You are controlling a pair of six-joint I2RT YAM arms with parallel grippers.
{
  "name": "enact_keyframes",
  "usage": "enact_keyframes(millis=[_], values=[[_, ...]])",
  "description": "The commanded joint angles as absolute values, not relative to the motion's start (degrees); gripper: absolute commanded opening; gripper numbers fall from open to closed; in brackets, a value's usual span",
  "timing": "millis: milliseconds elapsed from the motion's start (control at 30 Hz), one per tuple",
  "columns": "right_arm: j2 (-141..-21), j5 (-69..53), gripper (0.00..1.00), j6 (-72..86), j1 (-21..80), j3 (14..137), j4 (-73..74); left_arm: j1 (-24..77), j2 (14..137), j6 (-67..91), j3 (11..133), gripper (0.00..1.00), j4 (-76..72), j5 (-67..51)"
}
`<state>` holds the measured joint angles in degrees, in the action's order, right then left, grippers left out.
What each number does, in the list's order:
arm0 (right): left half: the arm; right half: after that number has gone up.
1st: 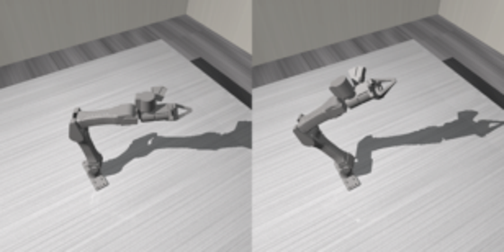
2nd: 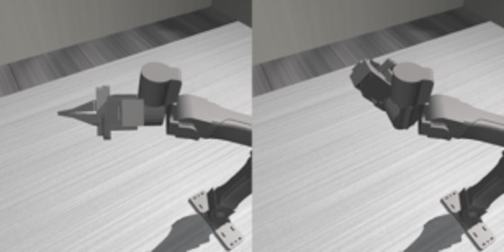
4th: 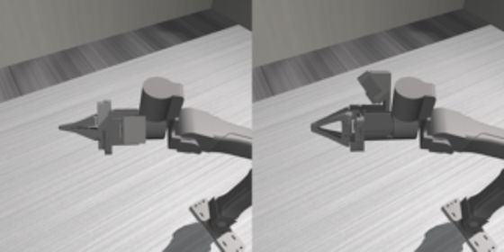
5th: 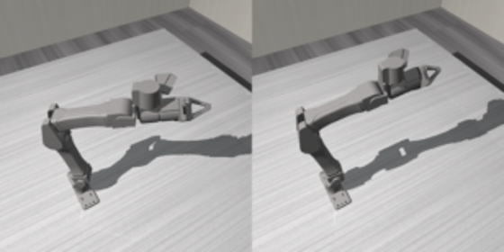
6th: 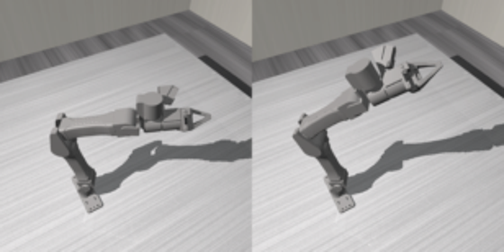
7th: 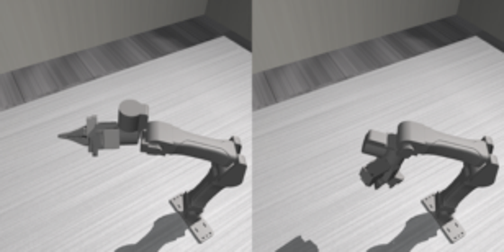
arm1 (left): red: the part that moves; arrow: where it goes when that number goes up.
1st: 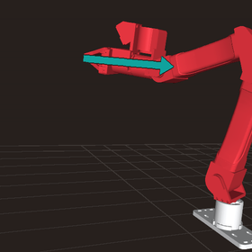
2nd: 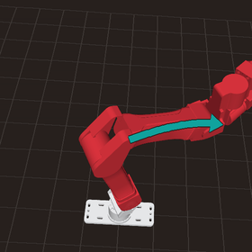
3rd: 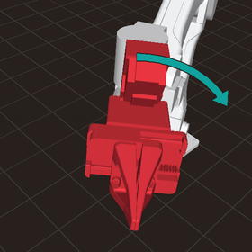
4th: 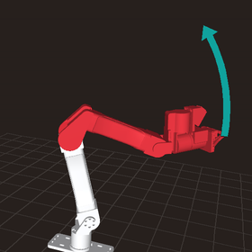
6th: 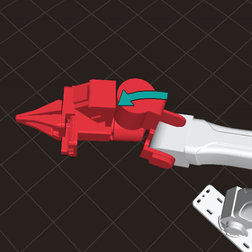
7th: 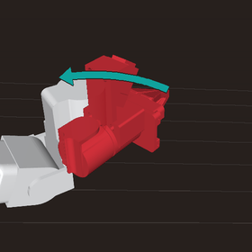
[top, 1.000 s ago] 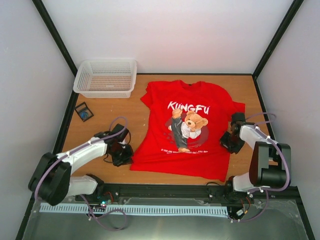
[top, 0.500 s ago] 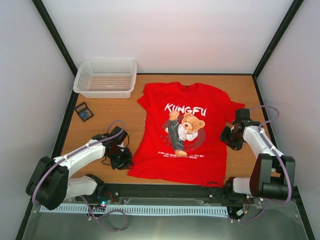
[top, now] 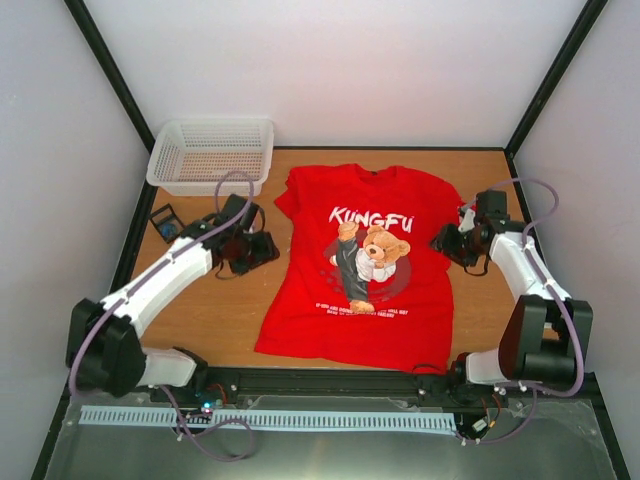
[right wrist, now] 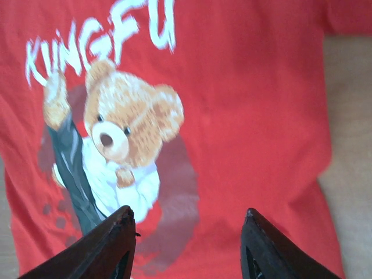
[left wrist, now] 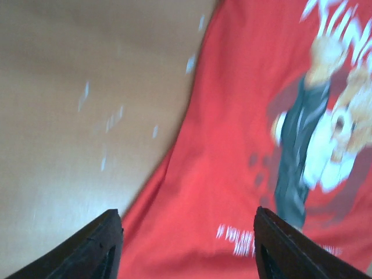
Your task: Pin the brooch onto the clothing
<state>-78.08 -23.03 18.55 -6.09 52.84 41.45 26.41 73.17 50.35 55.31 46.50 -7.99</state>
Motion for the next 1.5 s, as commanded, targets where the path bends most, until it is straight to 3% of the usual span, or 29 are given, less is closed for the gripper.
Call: enact_keyframes(millis=[0, 200, 433, 1133, 1467], values=[[-82.74, -24.96, 0.49, 18.27, -6.50, 59.31, 38.35, 22.81, 82.49, 40.29, 65.39, 0.59, 36.74, -0.69], [-87.84, -27.25, 0.49, 20.57, -6.45, 65.63, 37.45, 22.91, 102.24, 33.48, 83.40, 0.44, 33.53, 10.88], [-88.47, -26.73, 0.49, 20.15, -6.46, 67.94, 39.38, 23.37, 118.41, 36.39, 99.52, 0.45, 36.52, 21.10], [-88.46, -25.28, 0.49, 18.92, -6.50, 66.74, 40.96, 23.69, 137.28, 44.94, 112.05, 0.50, 40.30, 24.41], [-88.51, -25.03, 0.50, 18.69, -6.49, 67.43, 41.61, 23.78, 140.16, 48.23, 112.25, 0.37, 44.20, 24.88]])
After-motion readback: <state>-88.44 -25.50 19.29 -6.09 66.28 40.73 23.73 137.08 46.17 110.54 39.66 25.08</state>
